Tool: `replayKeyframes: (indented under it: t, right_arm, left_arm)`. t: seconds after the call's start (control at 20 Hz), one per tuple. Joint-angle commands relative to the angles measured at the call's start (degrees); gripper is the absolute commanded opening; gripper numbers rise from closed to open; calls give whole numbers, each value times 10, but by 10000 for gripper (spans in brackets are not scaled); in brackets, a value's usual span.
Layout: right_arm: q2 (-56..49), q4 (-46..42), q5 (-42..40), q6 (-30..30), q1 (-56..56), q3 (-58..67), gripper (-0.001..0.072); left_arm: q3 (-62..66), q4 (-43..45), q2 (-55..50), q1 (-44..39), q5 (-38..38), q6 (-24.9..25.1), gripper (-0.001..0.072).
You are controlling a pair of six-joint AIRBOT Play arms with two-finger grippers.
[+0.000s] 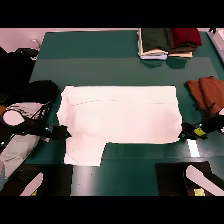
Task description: Fold the shirts.
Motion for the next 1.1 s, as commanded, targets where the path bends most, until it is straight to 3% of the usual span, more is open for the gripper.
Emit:
replayKeyframes:
  t: [0.0,0.2,0.35,0.5,0.65,0.9,1.05]
  right_arm:
    - [70,-56,50,0,19,22,16]
    - [154,-75,77,1,22,45,15]
    - [146,-75,62,12,55,88,14]
    - [65,-75,23,27,104,150,15]
    - [-42,-74,-5,31,135,238,14]
    - [-199,-73,-21,40,170,390,14]
    - [-264,-71,-20,40,181,457,15]
  left_arm:
    - [0,62,79,0,-48,-56,21]
    - [9,43,134,0,-111,-87,21]
    - [47,46,101,0,-79,-74,21]
    - [103,69,18,0,3,-39,22]
    - [199,123,-101,0,72,-35,23]
    - [348,125,-293,0,119,-35,23]
    - [379,115,-347,0,153,-35,24]
